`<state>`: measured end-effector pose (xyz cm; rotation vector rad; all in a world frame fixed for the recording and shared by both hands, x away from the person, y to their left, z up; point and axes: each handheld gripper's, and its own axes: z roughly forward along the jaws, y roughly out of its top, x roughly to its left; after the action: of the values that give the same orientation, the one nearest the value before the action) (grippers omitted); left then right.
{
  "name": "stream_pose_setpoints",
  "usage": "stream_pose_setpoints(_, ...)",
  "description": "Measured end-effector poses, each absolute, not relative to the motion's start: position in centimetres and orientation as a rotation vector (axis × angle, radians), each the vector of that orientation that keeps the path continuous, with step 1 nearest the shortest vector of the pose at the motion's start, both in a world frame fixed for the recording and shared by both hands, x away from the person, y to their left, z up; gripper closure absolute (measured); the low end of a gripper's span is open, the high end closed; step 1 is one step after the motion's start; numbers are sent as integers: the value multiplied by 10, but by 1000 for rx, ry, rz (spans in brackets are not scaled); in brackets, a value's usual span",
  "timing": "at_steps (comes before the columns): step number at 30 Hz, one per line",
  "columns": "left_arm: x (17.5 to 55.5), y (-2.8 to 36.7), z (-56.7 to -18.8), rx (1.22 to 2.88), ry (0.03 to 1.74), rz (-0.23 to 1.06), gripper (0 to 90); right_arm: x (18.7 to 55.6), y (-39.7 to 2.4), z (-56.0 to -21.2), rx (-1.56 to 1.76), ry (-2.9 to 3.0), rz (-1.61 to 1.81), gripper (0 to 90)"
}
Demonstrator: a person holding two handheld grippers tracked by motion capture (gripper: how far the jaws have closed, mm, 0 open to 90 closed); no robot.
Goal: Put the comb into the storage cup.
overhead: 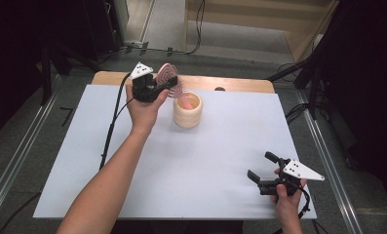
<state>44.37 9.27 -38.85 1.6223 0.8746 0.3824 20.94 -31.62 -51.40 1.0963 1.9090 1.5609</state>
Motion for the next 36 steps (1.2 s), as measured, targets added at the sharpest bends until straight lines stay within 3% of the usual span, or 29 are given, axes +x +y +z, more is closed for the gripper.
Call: stream_pose_setpoints(36, 452, 76, -415, 1665, 936, 382, 620, 210, -317, -514, 1103, 1908, 1564, 0)
